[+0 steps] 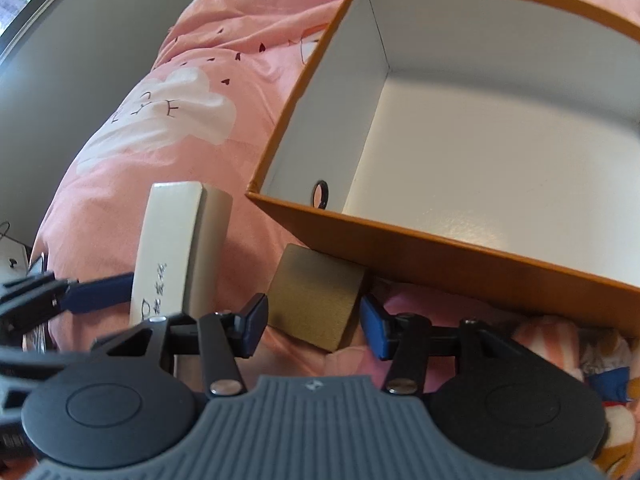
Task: Organize objects
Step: 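Close the left tool on the white glasses box while the right tool grasps the gold cube, then lower the white box into the orange box with the left tool while the right tool carries the cube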
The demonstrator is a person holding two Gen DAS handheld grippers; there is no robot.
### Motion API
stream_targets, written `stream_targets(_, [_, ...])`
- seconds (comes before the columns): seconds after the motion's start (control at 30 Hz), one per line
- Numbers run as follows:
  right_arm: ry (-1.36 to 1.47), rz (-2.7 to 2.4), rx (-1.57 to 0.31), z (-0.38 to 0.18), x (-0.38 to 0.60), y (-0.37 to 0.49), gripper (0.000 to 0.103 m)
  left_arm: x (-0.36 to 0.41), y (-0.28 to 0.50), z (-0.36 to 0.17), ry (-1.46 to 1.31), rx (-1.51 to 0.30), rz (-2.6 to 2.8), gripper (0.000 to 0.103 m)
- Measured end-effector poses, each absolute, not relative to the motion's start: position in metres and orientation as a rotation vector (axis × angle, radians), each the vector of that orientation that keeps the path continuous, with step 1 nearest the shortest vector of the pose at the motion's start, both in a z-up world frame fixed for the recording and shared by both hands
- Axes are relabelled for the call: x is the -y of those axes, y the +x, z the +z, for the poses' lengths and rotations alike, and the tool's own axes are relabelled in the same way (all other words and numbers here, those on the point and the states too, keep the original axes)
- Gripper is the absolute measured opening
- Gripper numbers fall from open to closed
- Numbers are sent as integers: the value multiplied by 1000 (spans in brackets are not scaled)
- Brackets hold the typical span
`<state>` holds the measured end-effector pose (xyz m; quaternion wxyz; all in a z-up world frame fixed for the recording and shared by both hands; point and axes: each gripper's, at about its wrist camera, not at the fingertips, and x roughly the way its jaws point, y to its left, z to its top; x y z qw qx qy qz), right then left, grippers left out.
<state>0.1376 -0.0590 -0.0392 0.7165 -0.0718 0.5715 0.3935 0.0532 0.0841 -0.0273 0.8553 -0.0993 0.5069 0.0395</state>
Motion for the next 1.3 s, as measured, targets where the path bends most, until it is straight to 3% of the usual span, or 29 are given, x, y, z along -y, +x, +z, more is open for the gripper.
stream_targets(0.23, [-118, 808, -1360, -58, 38, 147, 69, -92, 57, -39, -246, -1070, 96, 70])
stream_targets(0.7, [-144, 762, -1372, -71, 30, 150, 67, -92, 52, -39, -244, -1039, 88, 69])
stream_targets(1.3, [-66, 828, -1162, 20, 89, 117, 64, -75, 32, 2, -220, -927, 25, 69])
